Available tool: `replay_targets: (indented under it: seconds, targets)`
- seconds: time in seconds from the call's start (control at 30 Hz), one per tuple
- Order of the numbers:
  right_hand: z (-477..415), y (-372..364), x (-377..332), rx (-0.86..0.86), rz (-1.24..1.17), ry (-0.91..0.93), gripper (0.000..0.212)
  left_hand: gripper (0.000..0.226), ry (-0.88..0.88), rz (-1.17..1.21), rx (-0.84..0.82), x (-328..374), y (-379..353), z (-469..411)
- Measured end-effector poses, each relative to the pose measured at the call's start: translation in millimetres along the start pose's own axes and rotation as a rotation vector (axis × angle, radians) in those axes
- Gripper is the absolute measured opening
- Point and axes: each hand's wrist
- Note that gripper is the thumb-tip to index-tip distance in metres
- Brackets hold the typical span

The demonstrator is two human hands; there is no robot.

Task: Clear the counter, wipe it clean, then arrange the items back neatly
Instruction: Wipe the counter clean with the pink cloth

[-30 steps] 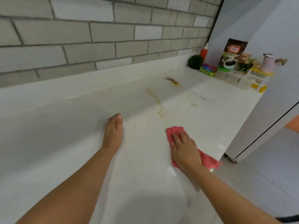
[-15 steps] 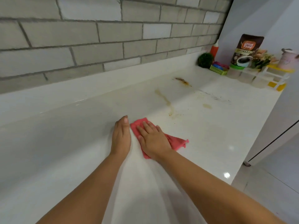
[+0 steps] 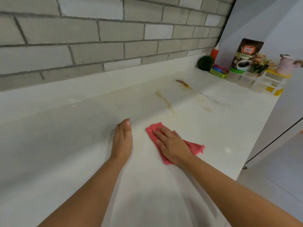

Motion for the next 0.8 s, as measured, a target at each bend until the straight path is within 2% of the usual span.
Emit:
replay_targets:
  seconds: [0.07,0.2,0.27,0.33,0.43,0.53,0.6,0.67,0.73,0.8]
  targets:
    - [-12.1,11.2,23.9,-0.022,-0.003,-0.002,0.046,0.045,-0.002,-0.004,0.0,-0.2,1.0,-0.4]
    - [-70.5,35.3,96.0,-0.017,0.072,-0.373,0.049,0.045,-0.008,-0.008,0.011,0.4,1.1,1.1]
    - [-87.2,33.6,104.0,0.012,0.094,-0.459,0.051,0.045,-0.02,-0.022,0.017,1.2,-0.5,1.2]
    - [-79.0,25.3,89.2,0.02,0.051,-0.377,0.054,0.045,-0.021,-0.04,0.02,1.3,-2.2,2.4]
    - [-18.4,15.5,58.0,0.039,0.004,-0.015,0.068,0.044,-0.014,-0.089,0.025,3.3,-3.1,2.0]
    - [9.3,22.5,76.3,0.068,0.056,0.137,0.056,0.042,-0.026,-0.22,0.024,2.5,-6.5,1.4]
    - [-12.7,30.9,109.9,0.13,0.119,0.071,0.06,0.042,-0.022,-0.27,0.044,3.7,-9.9,-3.5]
    - [-49.9,40.3,140.5,0.109,0.142,-0.083,0.071,0.042,0.001,-0.311,0.076,4.4,-14.9,-12.7]
    - [-91.9,40.0,157.0,0.056,0.123,-0.214,0.06,0.043,0.05,-0.366,0.113,3.5,-20.3,-22.7]
    - [-131.2,38.6,149.5,0.017,0.098,-0.256,0.053,0.044,0.09,-0.435,0.136,0.8,-25.6,-28.9]
Point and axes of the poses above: each hand's wrist, its own z-axis away from the middle knuckle, its own y-axis out of the back of the hand, x = y × z, and after that the axes turned 15 degrees about -y, right-handed
